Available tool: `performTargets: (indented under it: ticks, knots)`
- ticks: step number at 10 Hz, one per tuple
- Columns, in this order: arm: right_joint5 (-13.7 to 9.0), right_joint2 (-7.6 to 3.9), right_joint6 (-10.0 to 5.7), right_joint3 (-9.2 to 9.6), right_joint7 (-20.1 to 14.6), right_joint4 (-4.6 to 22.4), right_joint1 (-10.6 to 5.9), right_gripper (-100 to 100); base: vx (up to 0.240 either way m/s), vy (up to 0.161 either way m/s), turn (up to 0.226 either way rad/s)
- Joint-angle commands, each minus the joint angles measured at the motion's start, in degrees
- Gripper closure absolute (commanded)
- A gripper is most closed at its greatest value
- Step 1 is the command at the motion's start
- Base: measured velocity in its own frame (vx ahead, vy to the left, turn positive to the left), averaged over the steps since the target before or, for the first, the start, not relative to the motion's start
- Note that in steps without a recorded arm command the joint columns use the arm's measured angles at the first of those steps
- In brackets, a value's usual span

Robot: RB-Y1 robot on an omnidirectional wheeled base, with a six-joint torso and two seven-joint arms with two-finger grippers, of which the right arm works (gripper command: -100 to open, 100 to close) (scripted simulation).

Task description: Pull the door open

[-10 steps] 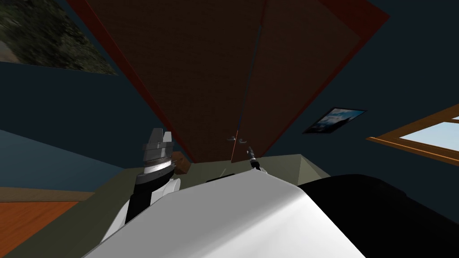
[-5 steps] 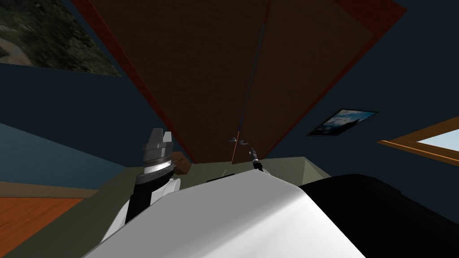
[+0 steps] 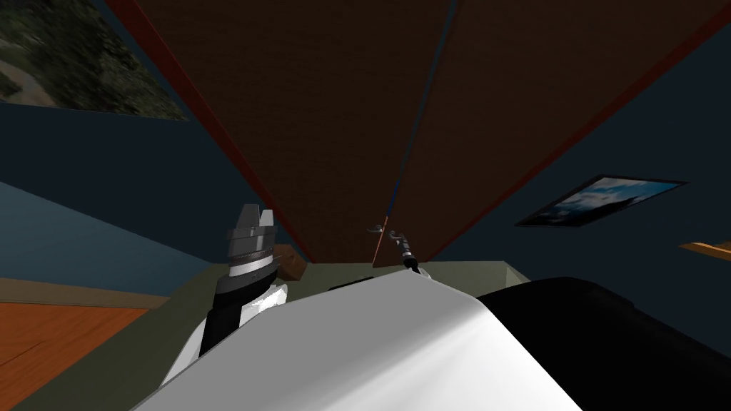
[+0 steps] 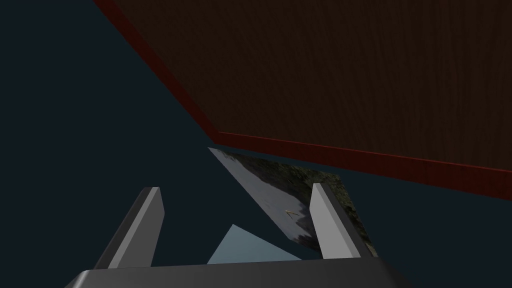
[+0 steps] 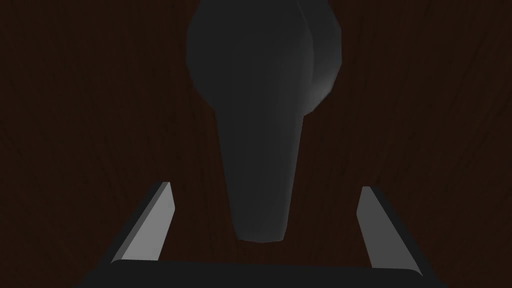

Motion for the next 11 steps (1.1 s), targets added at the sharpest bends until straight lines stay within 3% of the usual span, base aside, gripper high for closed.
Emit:
performTargets:
  ticks: [1,2,7,8,11]
  knots:
    - [0.0,0.0,0.0,0.0,0.0,0.0,0.0,-100,0.107,0.044,0.017]
    - [0.0,0.0,0.0,0.0,0.0,0.0,0.0,100,-0.015,-0.009,-0.015]
    - [0.0,0.0,0.0,0.0,0.0,0.0,0.0,100,-0.02,-0.006,0.004]
    - [0.28,-0.71,-0.56,-0.02,-0.66,0.3,1.12,100,-0.105,-0.035,0.039]
    - [0.81,-1.4,-1.5,0.28,-1.6,0.38,1.96,100,-0.142,-0.018,0.032]
